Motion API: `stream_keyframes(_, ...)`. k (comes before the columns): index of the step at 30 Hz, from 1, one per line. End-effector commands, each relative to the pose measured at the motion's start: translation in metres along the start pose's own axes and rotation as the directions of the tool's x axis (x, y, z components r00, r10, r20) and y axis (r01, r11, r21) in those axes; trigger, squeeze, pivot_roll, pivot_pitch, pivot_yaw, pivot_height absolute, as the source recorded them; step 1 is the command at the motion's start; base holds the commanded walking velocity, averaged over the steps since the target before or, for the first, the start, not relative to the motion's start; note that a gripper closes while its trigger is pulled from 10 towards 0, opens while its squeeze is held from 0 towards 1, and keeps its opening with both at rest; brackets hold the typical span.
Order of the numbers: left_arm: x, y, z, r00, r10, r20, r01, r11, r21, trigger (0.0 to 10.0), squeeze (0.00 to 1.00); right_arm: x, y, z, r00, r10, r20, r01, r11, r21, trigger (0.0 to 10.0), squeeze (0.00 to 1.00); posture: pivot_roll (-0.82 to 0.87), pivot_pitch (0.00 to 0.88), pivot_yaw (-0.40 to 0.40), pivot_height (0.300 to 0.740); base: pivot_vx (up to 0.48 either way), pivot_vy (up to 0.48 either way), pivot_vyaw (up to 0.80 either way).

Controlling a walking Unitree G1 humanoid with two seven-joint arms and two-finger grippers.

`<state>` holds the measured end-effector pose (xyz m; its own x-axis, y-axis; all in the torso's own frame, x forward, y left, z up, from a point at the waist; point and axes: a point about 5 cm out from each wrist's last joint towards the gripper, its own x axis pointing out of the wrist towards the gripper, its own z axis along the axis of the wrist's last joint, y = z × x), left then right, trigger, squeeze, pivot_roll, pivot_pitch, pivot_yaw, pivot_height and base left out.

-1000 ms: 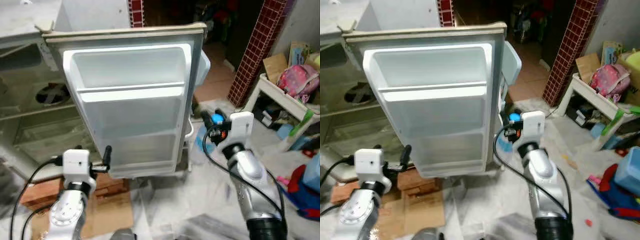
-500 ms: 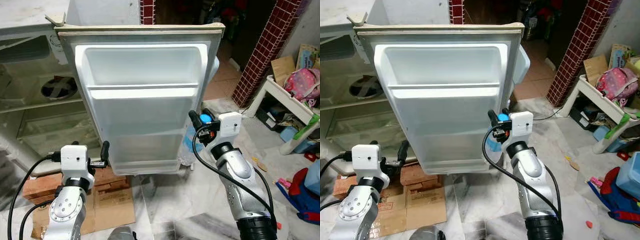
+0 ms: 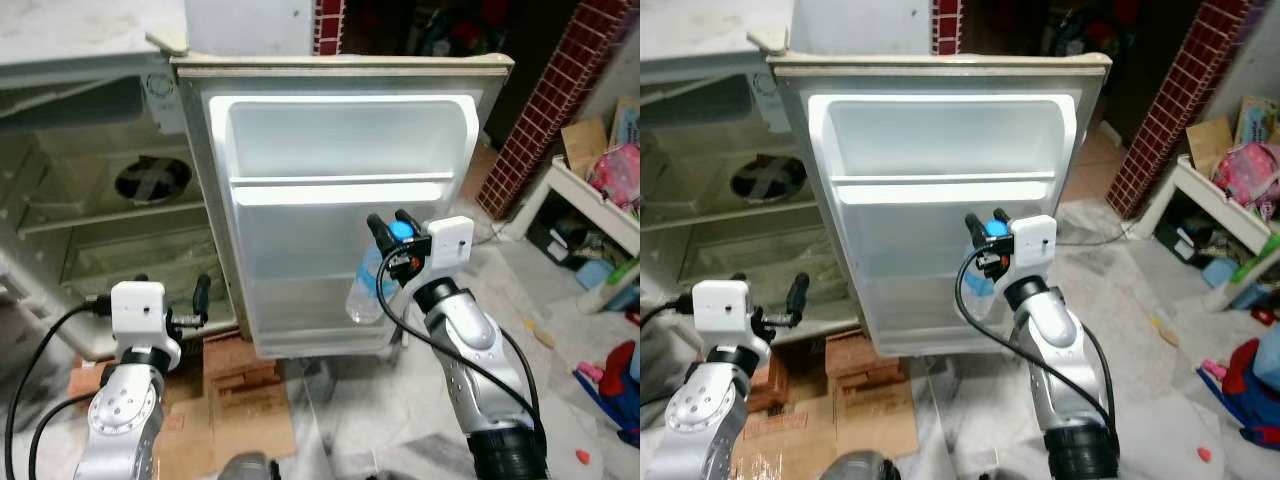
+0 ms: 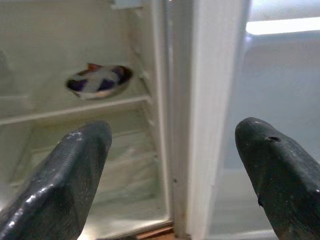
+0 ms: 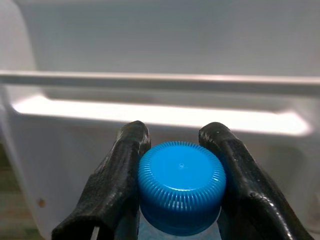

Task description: Restocking fridge

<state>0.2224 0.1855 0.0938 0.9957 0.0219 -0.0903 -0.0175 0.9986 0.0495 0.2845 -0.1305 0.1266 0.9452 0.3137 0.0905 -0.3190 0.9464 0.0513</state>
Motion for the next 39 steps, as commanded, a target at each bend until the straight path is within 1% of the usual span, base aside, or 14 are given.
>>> stream_keyframes(1,0.001,-0.003,-0.003,1.0,-0.014,-0.014,0.014,1.0,0.011,10.0,0.0,0.0,-0.004,0.007,1.0,-0.009,0.03,0.009,1.0,-0.01,10.0,0.0,0.03,0.0,-0.026,0.74,0.0,0.0,0.0)
stream_keyframes(12,0.002,-0.003,-0.003,1.0,-0.011,-0.017,0.011,1.0,0.02,10.0,0.0,0.0,-0.004,0.007,0.999,-0.009,0.034,0.009,1.0,-0.014,10.0,0.0,0.03,0.0,-0.023,0.74,0.0,0.0,0.0)
stream_keyframes(17,0.005,-0.003,-0.002,1.0,0.002,-0.015,-0.001,1.0,0.021,10.0,0.0,0.0,-0.004,0.007,0.999,-0.006,0.032,0.006,1.0,-0.011,10.0,0.0,0.03,0.0,-0.022,0.74,0.0,0.0,0.0)
stream_keyframes(20,0.007,-0.003,0.0,1.0,0.013,-0.007,-0.013,1.0,0.026,10.0,0.0,0.001,-0.004,0.007,0.999,-0.005,0.032,0.005,1.0,-0.009,10.0,0.0,0.03,0.0,-0.022,0.72,0.0,0.0,0.0)
stream_keyframes(24,0.008,0.001,-0.002,0.998,0.064,-0.025,-0.063,0.997,0.04,10.0,0.0,0.001,-0.003,0.007,0.999,-0.003,0.034,0.003,1.0,-0.008,10.0,0.0,0.03,0.0,-0.022,0.695,0.0,0.0,0.0)
stream_keyframes(29,0.009,0.002,-0.001,0.998,0.068,-0.017,-0.067,0.996,0.051,10.0,0.0,0.002,-0.002,0.007,0.999,0.007,0.034,-0.007,1.0,-0.002,10.0,0.0,0.03,0.0,-0.024,0.676,0.0,0.0,0.0)
stream_keyframes(31,0.01,0.003,-0.001,0.996,0.085,-0.016,-0.084,0.995,0.057,10.0,0.0,0.003,-0.001,0.007,0.999,0.011,0.034,-0.011,1.0,-0.003,10.0,0.0,0.03,0.0,-0.025,0.657,0.0,0.0,0.0)
stream_keyframes(36,0.012,0.004,0.0,0.996,0.093,-0.015,-0.092,0.994,0.053,10.0,0.0,0.003,0.0,0.007,0.999,0.016,0.034,-0.016,1.0,-0.002,10.0,0.0,0.03,0.0,-0.025,0.627,0.0,0.0,0.0)
stream_keyframes(39,0.012,0.004,0.0,0.995,0.098,-0.015,-0.097,0.994,0.058,10.0,0.0,0.003,-0.001,0.007,0.999,0.014,0.029,-0.014,1.0,-0.007,10.0,0.0,0.03,0.0,-0.023,0.617,0.0,0.0,0.0)
